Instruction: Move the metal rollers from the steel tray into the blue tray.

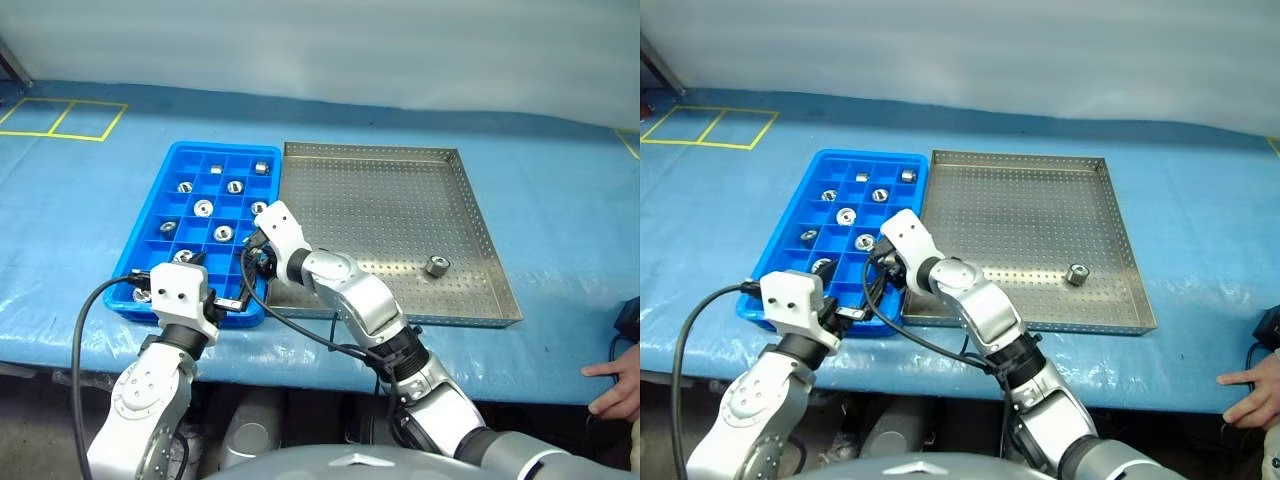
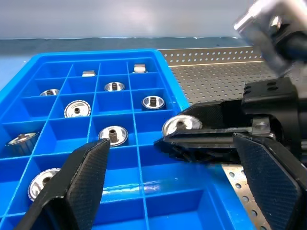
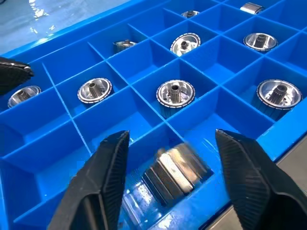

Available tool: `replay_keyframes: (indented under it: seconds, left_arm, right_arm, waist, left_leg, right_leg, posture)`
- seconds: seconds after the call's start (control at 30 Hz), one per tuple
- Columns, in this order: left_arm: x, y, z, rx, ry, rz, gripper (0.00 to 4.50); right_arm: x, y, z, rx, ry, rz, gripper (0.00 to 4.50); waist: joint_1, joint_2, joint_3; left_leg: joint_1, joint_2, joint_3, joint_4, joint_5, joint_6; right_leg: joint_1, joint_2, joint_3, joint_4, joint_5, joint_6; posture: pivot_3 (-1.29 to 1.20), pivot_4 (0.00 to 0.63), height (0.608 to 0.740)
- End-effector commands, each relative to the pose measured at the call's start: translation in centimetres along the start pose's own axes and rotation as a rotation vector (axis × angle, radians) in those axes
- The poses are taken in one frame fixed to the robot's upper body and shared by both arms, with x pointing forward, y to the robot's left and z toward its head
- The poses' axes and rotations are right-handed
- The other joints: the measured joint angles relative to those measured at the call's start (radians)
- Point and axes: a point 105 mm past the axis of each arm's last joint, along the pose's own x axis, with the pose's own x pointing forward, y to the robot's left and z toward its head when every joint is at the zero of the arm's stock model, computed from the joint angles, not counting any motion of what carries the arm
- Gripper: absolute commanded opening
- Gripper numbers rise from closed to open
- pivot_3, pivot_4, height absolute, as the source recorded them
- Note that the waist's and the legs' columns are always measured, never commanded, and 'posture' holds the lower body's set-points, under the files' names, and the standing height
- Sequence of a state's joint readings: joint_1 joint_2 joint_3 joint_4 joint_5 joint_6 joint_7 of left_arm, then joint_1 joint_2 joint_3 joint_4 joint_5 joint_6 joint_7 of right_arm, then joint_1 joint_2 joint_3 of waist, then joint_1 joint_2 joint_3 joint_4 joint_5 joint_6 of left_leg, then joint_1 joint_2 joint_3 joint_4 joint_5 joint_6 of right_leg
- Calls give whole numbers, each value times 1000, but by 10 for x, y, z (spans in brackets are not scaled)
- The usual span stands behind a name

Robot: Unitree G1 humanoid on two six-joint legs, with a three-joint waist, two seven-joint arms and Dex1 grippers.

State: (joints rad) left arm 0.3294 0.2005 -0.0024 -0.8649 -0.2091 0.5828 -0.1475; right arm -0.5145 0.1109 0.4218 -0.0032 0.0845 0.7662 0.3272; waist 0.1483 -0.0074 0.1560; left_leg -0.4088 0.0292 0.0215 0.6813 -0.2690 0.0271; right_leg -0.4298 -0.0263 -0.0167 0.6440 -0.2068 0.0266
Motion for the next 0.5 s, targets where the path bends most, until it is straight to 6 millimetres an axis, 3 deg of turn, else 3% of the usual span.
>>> replay_keyframes:
  seconds: [0.03,0.07,0.2,0.37,0.5]
  left_arm:
    - [3,-8,6,0,-25,-62,4500]
    - [4,-10,6,3,-24,-73,4500]
    - [10,-18,9,7,-33,-145,4500]
    - [22,-31,12,28,-22,-270,4500]
    - [37,-48,11,39,-2,-394,4500]
  right_arm:
    - [-6,-6,-2,19,0,-25,4238]
    - [-9,-8,0,13,-7,-34,4487]
    - [-28,-29,11,28,-67,-129,4487]
    - [-69,-73,19,58,-122,-356,4487]
    - [-107,-105,15,65,-121,-559,4487]
  waist:
    - [0,0,0]
    - [-2,0,0]
    - [-10,0,0]
    - [-31,0,0]
    - [-66,0,0]
  left_leg:
    - [0,0,0,0,0,0]
    - [0,0,0,0,0,0]
    - [0,0,0,1,0,0]
    - [-2,-1,0,1,0,0]
    - [-2,-2,1,1,0,0]
  right_leg:
    - [0,0,0,0,0,0]
    - [0,0,0,0,0,0]
    - [0,0,0,0,0,0]
    - [-1,0,0,0,0,0]
    - [-1,0,0,0,1,1]
  posture:
    - [330,150,740]
    - [330,150,740]
    - [272,150,740]
    - [174,150,740]
    - [86,150,740]
